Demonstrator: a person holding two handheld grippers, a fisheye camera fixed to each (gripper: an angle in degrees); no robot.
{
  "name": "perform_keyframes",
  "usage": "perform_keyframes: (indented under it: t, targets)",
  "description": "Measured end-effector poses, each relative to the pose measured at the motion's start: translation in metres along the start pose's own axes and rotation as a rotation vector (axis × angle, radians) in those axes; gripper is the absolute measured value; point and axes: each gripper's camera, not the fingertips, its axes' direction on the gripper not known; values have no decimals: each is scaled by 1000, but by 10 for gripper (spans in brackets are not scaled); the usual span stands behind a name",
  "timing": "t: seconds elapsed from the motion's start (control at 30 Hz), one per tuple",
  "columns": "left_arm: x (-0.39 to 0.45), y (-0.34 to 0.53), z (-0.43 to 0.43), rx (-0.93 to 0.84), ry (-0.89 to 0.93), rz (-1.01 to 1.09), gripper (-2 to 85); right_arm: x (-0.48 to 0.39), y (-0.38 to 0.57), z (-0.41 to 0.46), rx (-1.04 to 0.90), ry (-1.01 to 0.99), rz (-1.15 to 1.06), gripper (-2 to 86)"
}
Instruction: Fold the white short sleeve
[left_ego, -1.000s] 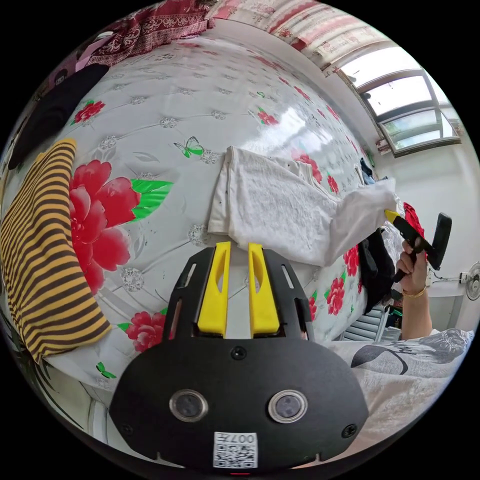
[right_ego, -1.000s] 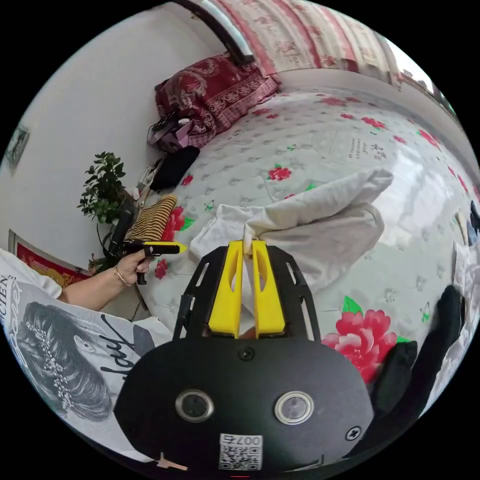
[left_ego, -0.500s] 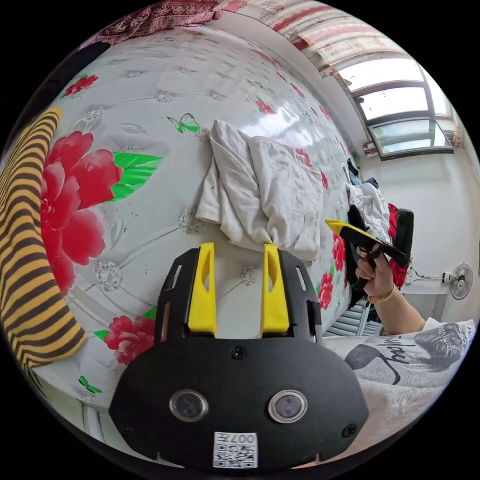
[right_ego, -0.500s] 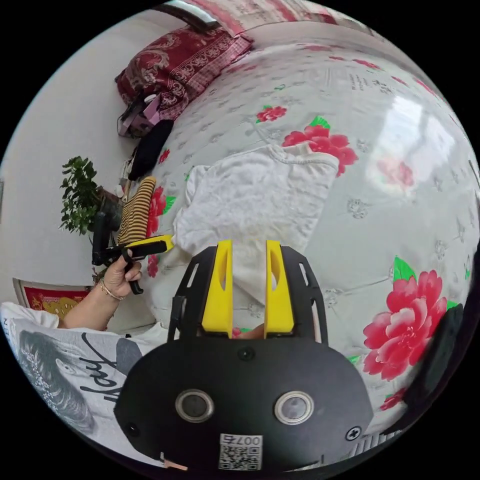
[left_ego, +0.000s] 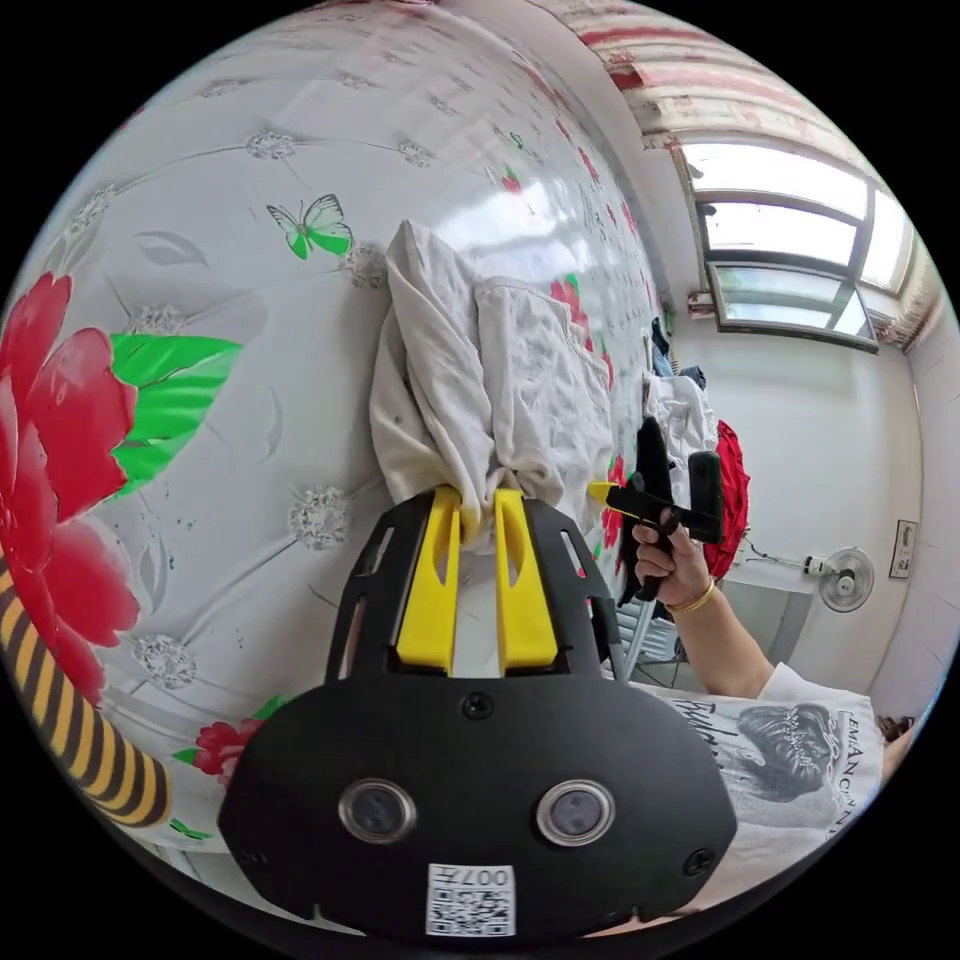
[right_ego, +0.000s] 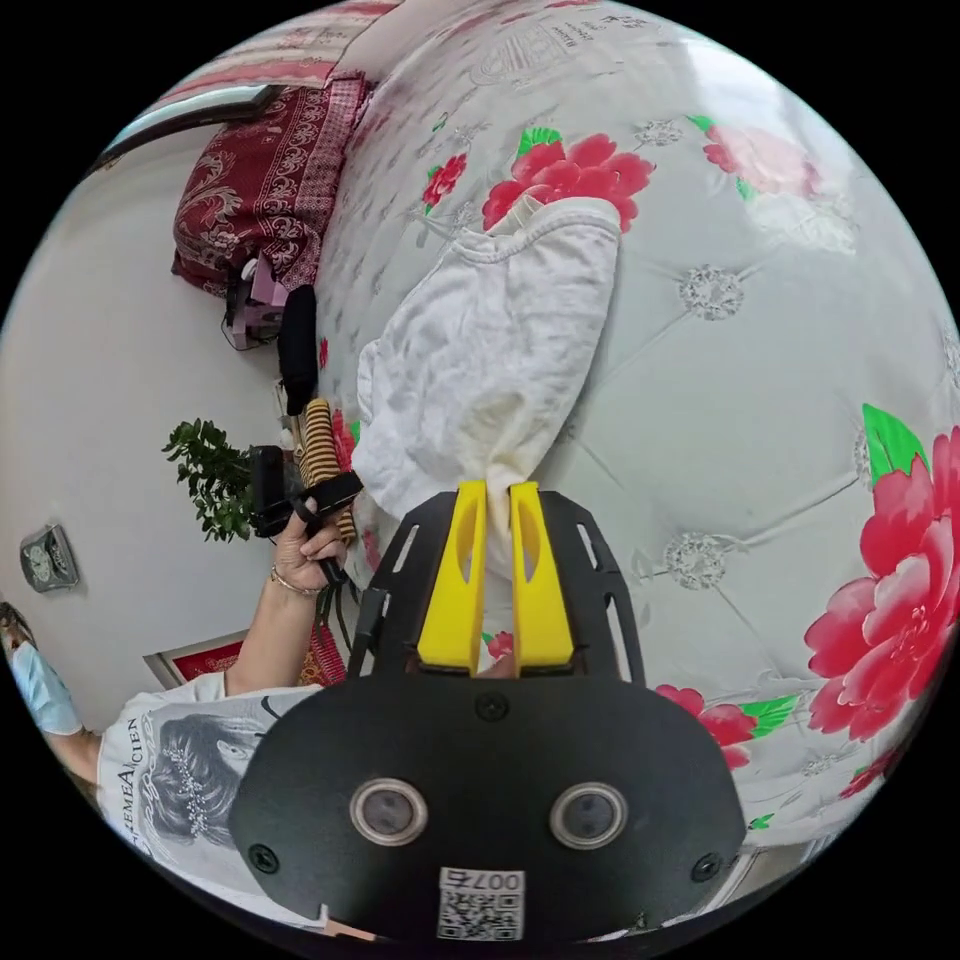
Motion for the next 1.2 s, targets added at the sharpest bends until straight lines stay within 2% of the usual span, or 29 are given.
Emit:
perform_keyframes:
  t: [0.07, 0.17, 0.4, 0.47, 0.53, 0.6, 0.73, 0.8, 0.87, 0.97, 1.03, 1.2]
  targets:
    - [5, 7, -17, 74, 48, 17, 52, -23, -3, -9, 11, -103, -57, 17]
    - [21, 17, -63, 198, 42, 71, 49, -73, -17, -13, 22, -146, -175, 9]
    - [43, 65, -233, 487, -176, 175, 49, -248, -37, 32, -8, -230, -583, 4]
    - [44, 92, -269, 557, -235, 162, 49, -300, -29, 66, -27, -260, -688, 5]
    - [36, 129, -297, 586, -338, 75, 50, -324, -21, 102, -50, -268, -696, 7]
    - [23, 154, -298, 559, -442, -37, 51, -334, -14, 147, -116, -215, -655, 11]
    - [-22, 208, -245, 382, -627, -323, 52, -319, 26, 225, -289, 86, -711, 20]
    - [-33, 231, -217, 327, -637, -396, 31, -297, 53, 232, -321, 216, -763, 21]
    - [-35, 247, -192, 306, -637, -427, 16, -258, 89, 226, -352, 436, -802, 18]
    - [-13, 242, -161, 279, -629, -343, -4, -199, 133, 203, -371, 707, -762, 12]
    - [21, 213, -134, 216, -674, -185, -8, -164, 160, 186, -383, 814, -689, 7]
    - [102, 141, -53, 20, -734, 155, -10, -107, 221, 161, -385, 925, -508, -1]
